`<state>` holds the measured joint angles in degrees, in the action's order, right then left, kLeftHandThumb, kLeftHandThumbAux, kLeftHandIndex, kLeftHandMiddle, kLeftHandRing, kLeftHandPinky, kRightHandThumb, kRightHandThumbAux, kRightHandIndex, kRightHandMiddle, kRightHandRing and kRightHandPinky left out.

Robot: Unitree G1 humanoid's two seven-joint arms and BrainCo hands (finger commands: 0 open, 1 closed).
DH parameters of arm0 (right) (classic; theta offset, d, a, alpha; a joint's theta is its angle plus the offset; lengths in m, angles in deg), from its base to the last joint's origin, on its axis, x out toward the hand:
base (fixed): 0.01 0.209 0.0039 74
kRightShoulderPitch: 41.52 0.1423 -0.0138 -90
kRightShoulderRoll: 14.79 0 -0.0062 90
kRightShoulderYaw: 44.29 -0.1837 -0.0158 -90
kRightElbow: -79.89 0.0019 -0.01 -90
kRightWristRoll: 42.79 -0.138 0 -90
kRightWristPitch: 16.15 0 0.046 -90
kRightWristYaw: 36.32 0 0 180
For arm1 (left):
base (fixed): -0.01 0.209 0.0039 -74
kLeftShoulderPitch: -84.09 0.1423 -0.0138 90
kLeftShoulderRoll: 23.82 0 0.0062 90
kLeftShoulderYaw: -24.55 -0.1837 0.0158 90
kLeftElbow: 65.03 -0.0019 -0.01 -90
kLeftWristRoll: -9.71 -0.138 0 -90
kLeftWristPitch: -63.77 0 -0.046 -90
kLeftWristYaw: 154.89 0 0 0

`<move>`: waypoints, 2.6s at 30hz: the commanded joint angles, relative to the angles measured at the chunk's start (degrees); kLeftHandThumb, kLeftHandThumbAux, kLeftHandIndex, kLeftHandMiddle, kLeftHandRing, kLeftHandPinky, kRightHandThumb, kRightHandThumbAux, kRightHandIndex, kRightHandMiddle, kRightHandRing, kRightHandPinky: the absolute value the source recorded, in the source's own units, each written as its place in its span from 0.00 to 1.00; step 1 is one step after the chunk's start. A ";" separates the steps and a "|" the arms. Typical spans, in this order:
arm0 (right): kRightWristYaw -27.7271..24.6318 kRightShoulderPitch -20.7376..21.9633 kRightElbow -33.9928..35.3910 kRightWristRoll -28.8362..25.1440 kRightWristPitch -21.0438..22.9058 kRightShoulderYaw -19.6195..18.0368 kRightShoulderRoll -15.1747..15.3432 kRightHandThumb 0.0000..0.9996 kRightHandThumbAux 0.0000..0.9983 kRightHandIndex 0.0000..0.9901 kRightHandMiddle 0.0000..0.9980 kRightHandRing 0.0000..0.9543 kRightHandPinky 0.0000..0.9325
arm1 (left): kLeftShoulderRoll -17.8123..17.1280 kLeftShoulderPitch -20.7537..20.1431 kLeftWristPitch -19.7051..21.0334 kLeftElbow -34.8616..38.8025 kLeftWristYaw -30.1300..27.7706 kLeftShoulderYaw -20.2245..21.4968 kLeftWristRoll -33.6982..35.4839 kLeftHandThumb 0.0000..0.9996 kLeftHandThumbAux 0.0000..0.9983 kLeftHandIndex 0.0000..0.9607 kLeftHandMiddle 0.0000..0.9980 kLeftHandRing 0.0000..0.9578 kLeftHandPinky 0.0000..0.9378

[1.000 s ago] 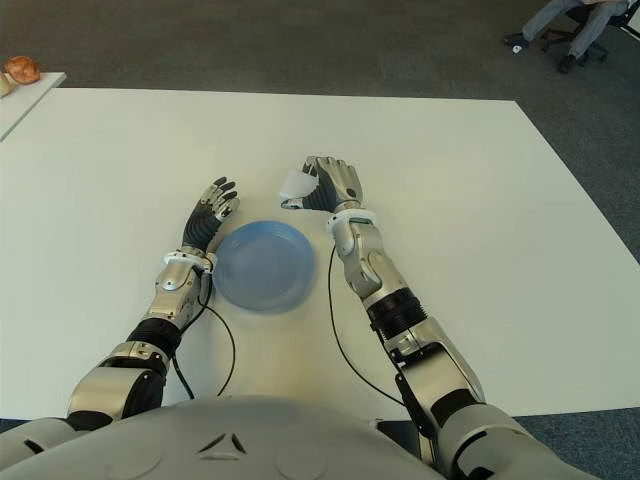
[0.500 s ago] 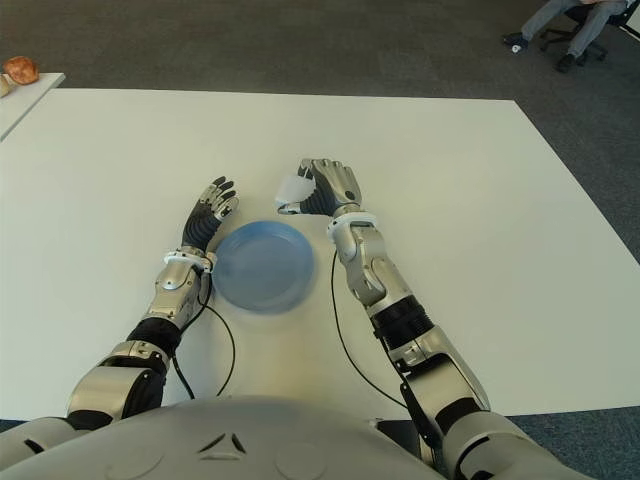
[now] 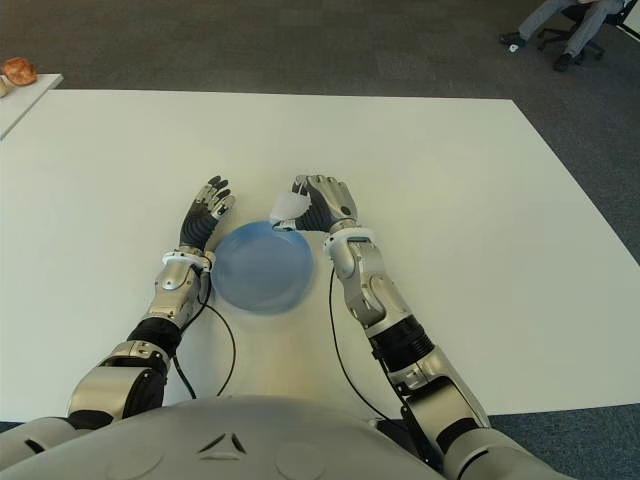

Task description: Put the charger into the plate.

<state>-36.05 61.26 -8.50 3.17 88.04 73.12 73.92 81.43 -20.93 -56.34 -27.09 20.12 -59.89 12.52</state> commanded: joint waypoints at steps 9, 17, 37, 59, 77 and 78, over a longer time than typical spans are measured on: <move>-2.86 -4.49 4.01 3.20 2.71 1.68 -1.59 0.92 0.67 0.39 0.52 0.68 0.90 | 0.50 3.80 3.89 -3.11 0.33 0.01 -0.15 0.00 0.54 0.06 0.09 0.10 0.13; -2.86 -5.93 4.65 3.47 2.34 1.63 -2.31 0.86 0.68 0.40 0.54 0.89 0.92 | 0.60 3.89 4.06 -2.78 0.47 -0.10 -0.27 0.00 0.54 0.06 0.10 0.10 0.14; -2.60 -7.55 3.93 -1.96 -5.81 0.65 -1.00 0.85 0.67 0.43 0.51 0.79 0.76 | 0.90 4.07 4.18 -2.13 -0.32 0.04 0.31 0.00 0.54 0.06 0.10 0.10 0.13; -7.33 -5.71 2.81 2.83 -12.17 3.37 4.54 0.32 0.26 0.00 0.00 0.00 0.00 | 0.58 4.28 3.71 -2.15 -0.67 -0.57 -0.01 0.00 0.52 0.06 0.10 0.11 0.13; -6.21 -5.77 0.83 2.24 -15.46 2.69 4.69 0.26 0.16 0.00 0.00 0.00 0.00 | 0.49 4.48 3.86 -1.89 -0.77 -0.48 0.17 0.00 0.54 0.07 0.11 0.12 0.16; -5.86 -5.79 0.64 2.13 -15.60 2.55 4.59 0.25 0.16 0.00 0.00 0.00 0.00 | 0.48 4.49 3.85 -1.87 -0.77 -0.50 0.14 0.00 0.54 0.07 0.11 0.12 0.16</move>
<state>-42.76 55.47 -6.78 5.67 73.15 76.08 78.88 81.69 -20.40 -56.02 -26.13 20.08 -59.96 12.99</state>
